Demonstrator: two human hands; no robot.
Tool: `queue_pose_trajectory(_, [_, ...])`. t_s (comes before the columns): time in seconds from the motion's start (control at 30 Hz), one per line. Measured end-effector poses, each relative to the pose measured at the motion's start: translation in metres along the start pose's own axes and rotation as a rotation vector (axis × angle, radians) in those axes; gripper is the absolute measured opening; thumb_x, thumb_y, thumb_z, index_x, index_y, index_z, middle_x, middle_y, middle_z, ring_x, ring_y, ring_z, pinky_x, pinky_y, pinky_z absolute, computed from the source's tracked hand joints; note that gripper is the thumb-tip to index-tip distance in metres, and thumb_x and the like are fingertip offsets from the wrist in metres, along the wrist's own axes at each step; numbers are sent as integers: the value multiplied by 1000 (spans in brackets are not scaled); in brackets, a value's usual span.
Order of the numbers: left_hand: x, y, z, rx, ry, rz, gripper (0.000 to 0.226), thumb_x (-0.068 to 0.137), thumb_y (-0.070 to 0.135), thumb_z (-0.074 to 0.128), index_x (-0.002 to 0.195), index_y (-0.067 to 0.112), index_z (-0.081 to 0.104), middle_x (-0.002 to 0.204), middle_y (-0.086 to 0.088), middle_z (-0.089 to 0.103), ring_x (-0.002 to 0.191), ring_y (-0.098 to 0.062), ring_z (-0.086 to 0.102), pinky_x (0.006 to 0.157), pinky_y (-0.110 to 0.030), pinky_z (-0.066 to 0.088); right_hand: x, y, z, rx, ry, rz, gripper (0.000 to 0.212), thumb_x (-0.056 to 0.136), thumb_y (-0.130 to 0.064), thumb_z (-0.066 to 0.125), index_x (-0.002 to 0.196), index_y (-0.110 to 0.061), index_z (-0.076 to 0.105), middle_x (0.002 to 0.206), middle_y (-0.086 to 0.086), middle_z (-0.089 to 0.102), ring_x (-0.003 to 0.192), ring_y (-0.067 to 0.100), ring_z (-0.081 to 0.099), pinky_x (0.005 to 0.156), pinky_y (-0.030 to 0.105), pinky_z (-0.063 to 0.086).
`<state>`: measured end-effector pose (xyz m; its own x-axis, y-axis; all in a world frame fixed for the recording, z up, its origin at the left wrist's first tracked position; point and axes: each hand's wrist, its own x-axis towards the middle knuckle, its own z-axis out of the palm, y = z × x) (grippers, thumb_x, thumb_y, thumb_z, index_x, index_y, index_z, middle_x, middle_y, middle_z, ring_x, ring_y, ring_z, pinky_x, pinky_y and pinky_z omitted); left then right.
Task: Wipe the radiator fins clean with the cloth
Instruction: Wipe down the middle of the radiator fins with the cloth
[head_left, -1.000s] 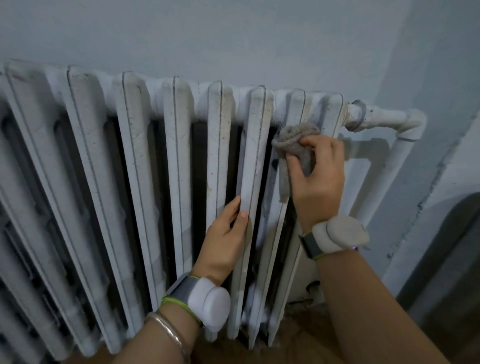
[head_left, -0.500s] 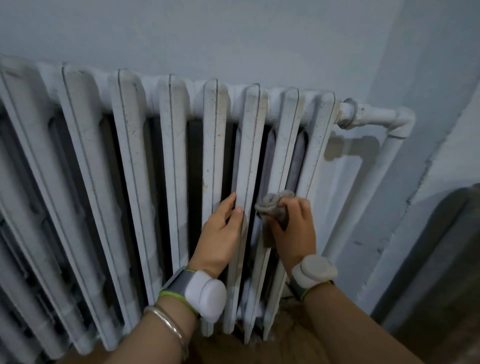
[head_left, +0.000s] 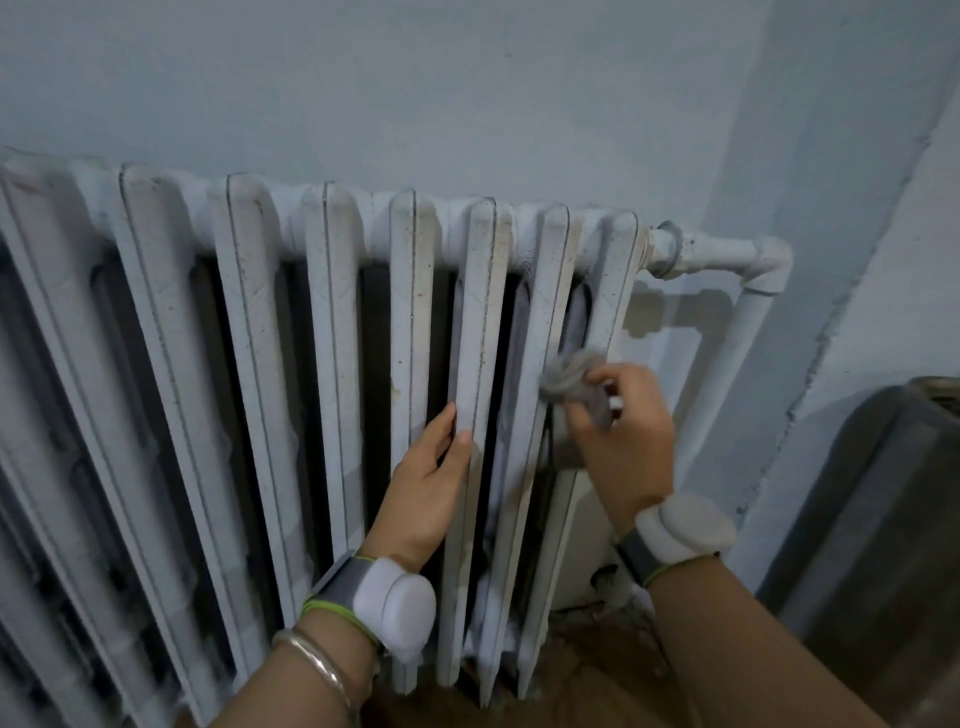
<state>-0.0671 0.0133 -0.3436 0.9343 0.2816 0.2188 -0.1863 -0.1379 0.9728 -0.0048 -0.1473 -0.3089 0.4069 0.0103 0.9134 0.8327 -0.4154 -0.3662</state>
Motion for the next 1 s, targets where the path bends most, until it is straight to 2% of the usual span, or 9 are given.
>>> queue_pose_trajectory(0.07, [0, -1, 0, -3, 0, -8, 50, 99, 30, 43, 146, 27, 29, 148, 11, 35, 128, 3, 32, 111, -21, 24, 21, 0, -1, -17, 152, 0, 22, 82, -1, 69, 96, -12, 56, 92, -7, 47, 89, -5, 47, 81, 16, 44])
queue_pose_trajectory(0.27, [3, -1, 0, 5, 1, -17, 50, 99, 29, 43, 147, 27, 28, 148, 11, 36, 127, 4, 32, 109, -19, 24, 59, 12, 11, -106, 302, 14, 21, 87, -9, 64, 107, -5, 60, 113, 0, 42, 106, 13, 47, 94, 12, 36])
queue_pose_trajectory(0.37, [4, 0, 1, 13, 13, -3, 48, 99, 27, 43, 146, 24, 30, 145, 11, 38, 124, 4, 33, 106, -15, 25, 54, 28, 17, -104, 239, 67, 18, 85, -6, 62, 103, -6, 60, 109, 3, 46, 103, 16, 49, 92, 12, 36])
queue_pose_trajectory(0.47, [4, 0, 4, 0, 32, 2, 47, 99, 23, 43, 144, 22, 33, 137, 14, 41, 121, 6, 34, 97, -6, 25, 35, 43, 19, -101, 175, 69, 16, 85, -3, 62, 100, -6, 58, 103, 10, 48, 98, 11, 45, 88, 14, 35])
queue_pose_trajectory(0.6, [5, -4, 5, 5, 50, -2, 48, 99, 24, 44, 145, 23, 33, 144, 10, 40, 124, 5, 34, 103, -12, 24, 3, 48, 24, -118, 155, 118, 18, 83, -1, 66, 98, -6, 59, 99, 10, 48, 94, 7, 44, 88, 16, 37])
queue_pose_trajectory(0.77, [4, -4, 5, 21, 49, 0, 48, 99, 26, 44, 145, 25, 32, 147, 9, 37, 124, 5, 32, 105, -14, 23, -31, 61, 24, -176, -26, 254, 25, 80, 1, 68, 101, -7, 57, 107, 7, 47, 99, 20, 50, 90, 20, 38])
queue_pose_trajectory(0.87, [4, -4, 5, 23, 47, 2, 48, 99, 27, 44, 146, 26, 31, 148, 9, 36, 125, 5, 32, 105, -14, 22, -52, 62, 25, -114, -43, 276, 26, 79, 4, 69, 99, -6, 56, 108, 0, 44, 99, 12, 50, 91, 14, 39])
queue_pose_trajectory(0.93, [3, -4, 4, 33, 46, 6, 49, 99, 27, 43, 146, 26, 30, 148, 10, 36, 125, 6, 31, 104, -14, 22, -69, 61, 28, -91, -67, 359, 24, 80, 3, 68, 99, -6, 57, 107, -1, 45, 96, 8, 53, 86, 17, 43])
queue_pose_trajectory(1.0, [2, -3, 5, 37, 43, 11, 49, 99, 28, 43, 146, 26, 30, 147, 10, 36, 124, 6, 31, 104, -14, 22, -86, 67, 31, -96, -84, 404, 23, 80, 5, 66, 97, -8, 57, 103, 0, 46, 91, 13, 56, 82, 25, 48])
